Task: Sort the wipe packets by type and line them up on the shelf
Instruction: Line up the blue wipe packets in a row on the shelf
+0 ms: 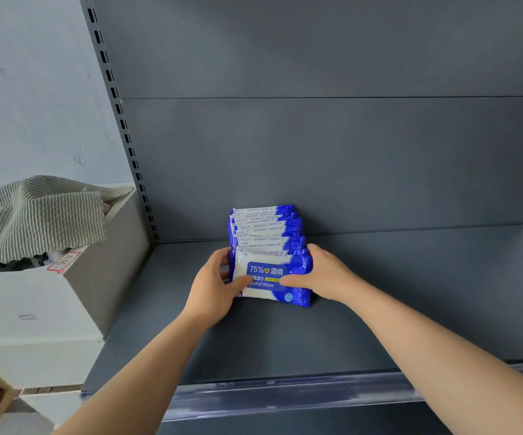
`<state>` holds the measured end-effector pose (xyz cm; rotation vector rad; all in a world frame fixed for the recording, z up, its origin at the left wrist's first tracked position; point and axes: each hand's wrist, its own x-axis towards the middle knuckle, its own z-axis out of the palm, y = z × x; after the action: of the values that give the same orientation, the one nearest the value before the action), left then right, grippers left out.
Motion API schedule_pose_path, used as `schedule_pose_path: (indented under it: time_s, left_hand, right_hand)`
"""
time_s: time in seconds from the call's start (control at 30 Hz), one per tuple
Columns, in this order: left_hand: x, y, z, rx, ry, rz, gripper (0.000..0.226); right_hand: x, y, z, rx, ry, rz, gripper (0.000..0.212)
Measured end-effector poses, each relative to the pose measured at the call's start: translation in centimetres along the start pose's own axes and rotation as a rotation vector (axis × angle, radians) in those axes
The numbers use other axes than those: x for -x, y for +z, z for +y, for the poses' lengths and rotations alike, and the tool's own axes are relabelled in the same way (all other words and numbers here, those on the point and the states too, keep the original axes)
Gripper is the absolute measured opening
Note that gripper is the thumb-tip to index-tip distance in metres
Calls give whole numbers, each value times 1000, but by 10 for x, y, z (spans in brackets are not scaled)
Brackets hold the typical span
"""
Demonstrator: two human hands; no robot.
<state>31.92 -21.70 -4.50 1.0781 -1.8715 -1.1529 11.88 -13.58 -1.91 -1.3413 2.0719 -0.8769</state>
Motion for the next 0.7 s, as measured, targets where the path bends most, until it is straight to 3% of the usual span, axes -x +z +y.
schedule_pose_path:
  time_s: [0.03,0.1,0.17,0.23,0.3,0.33,0.43,0.57,0.7]
  left_hand:
    - [-2,2,1,2,20,22,49]
    - [-5,5,4,-15,27,30,49]
    - [-8,7,7,-66,-8,8,56]
    - [-12,5,7,-77,-74,-51,82]
    - [-18,2,7,62,-157,-159,102]
    - [-23,2,6,120,-174,-205,97]
    - [-30,2,9,206,-174,-296,67]
    - [-32,0,10,269,-164,-358,71]
    - [-32,-10,9,221,-116,-353,71]
  right_hand:
    - [-2,0,0,-17,-29,6,60]
    - [-8,-2,-3,-8,-54,44,64]
    - [-13,-7,-3,62,-37,61,89]
    - [-15,-11,1,84,11,-1,120]
    - [-17,-13,6,36,46,-111,135]
    - [-19,-13,8,7,52,-157,137]
    - [-27,-14,12,-94,5,-252,129]
    - [-31,-7,14,-191,-90,-367,105]
    - [-28,-4,17,-134,-106,-358,112]
